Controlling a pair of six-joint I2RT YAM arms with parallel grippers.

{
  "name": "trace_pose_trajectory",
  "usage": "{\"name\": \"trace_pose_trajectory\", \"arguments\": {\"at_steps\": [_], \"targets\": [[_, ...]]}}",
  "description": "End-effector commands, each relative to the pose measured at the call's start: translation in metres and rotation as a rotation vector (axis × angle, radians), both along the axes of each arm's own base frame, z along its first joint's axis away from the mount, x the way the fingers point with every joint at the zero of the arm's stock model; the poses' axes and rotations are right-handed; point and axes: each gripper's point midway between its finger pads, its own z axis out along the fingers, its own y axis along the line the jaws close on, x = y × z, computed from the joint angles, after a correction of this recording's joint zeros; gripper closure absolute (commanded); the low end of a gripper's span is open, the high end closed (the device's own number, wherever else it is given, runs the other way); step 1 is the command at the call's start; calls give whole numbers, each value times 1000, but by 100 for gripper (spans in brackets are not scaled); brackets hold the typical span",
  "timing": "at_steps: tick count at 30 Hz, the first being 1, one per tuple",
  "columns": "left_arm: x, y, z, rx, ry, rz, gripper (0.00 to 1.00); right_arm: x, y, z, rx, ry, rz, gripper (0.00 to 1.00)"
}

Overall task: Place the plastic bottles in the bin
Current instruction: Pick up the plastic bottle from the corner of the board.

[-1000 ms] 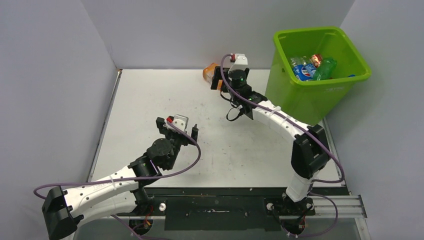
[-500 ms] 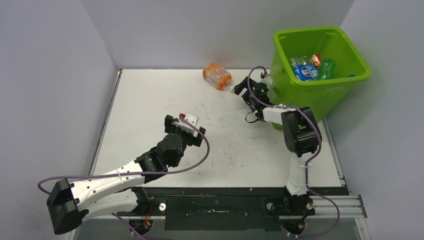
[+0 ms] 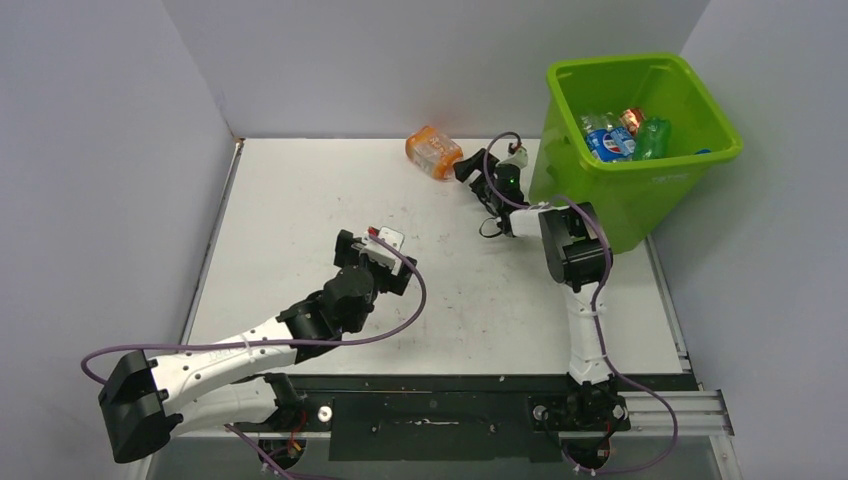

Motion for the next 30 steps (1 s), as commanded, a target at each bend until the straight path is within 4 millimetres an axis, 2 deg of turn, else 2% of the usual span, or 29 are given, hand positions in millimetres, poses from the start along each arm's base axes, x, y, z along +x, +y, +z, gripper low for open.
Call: {"name": "trace_pose_trajectory", "arguments": {"at_steps": [1,6,10,12,16,17,19,24,27,30], "targets": [[3,-7,23,-51,-27,-9,4,17,13,32,57,-118,48,7],[1,-8,26,-66,-31,-21,4,12,28,22,97,-117,113,2],[0,-8,27,-68,-31,-25,4,5,40,17,100,-118,163,8],[0,-8,26,-65,-26,-24,4,4,42,15,111,-120,177,14],[-1,-9,26,-65,-23,-31,4,4,48,13,125,-112,199,38],[-1,-9,26,-67,-22,-32,4,3,50,11,126,-108,203,41],[-1,-10,26,-67,-21,-35,4,1,54,9,128,-100,216,41],[-3,-11,26,-67,-20,-40,4,-1,61,-1,121,-67,230,24],[-3,-11,26,-65,-21,-40,4,-5,65,-5,111,-59,248,20],[-4,-12,26,-64,-21,-43,4,-9,68,-9,79,-48,264,21]]}}
